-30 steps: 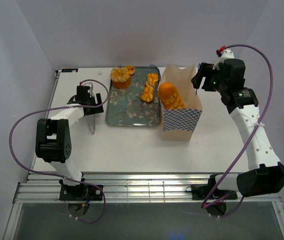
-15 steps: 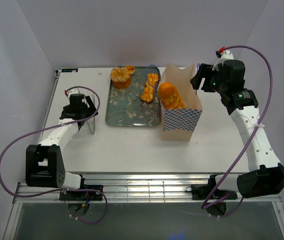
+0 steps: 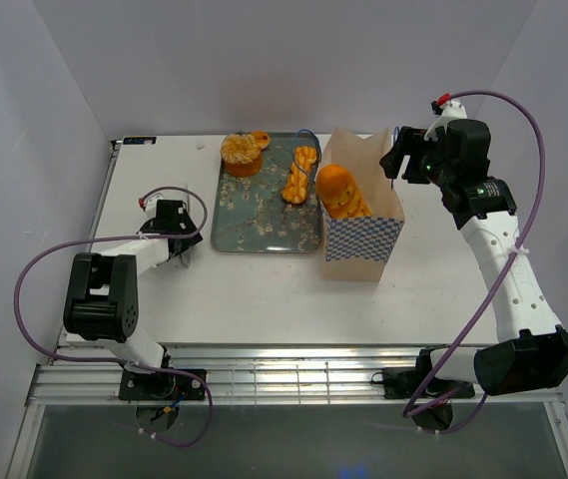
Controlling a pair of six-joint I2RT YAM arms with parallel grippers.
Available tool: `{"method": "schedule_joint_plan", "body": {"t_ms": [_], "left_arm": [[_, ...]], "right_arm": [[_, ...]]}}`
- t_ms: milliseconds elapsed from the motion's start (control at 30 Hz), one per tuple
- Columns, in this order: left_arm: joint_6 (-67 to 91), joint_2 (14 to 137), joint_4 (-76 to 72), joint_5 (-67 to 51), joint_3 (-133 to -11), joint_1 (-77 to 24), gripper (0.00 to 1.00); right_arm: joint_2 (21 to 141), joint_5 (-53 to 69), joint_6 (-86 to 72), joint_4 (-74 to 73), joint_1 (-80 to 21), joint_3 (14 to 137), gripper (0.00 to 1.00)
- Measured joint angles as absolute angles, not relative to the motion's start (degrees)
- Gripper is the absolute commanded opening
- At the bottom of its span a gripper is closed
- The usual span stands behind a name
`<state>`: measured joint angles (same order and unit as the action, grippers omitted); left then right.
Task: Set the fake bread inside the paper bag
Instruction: Pick up the clamp at the center of the board.
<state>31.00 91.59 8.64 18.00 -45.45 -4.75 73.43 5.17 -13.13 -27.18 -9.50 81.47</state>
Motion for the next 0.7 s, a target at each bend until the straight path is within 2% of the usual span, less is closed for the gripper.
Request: {"method": "schedule_joint_plan", "body": {"t_ms": [167, 267, 367, 433, 700], "left_arm": [[30.61, 95.44, 7.46, 19.84, -48.95, -5.10, 0.91], [30.13, 97.58, 7.20, 21.08, -50.85, -5.30, 0.80], [29.71, 99.48, 6.96, 22.65, -52.49, -5.54, 0.63], [29.56, 99.79, 6.85, 23.59, -52.60, -5.72, 0.57], [29.93, 97.32, 9.54, 23.97, -52.12, -6.24, 0.46]], "right_arm": [[73.43, 5.15, -13.10, -26.83, -9.50, 80.73, 0.76], [73.43, 5.13, -13.10, -26.83, -9.50, 80.51, 0.76], [73.43, 5.13, -13.10, -26.81, -9.52, 80.51, 0.76], [73.43, 5.10, -13.08, -26.81, -9.52, 80.51, 0.76], [73.43, 5.08, -13.10, -26.81, -9.56, 80.51, 0.76]]}}
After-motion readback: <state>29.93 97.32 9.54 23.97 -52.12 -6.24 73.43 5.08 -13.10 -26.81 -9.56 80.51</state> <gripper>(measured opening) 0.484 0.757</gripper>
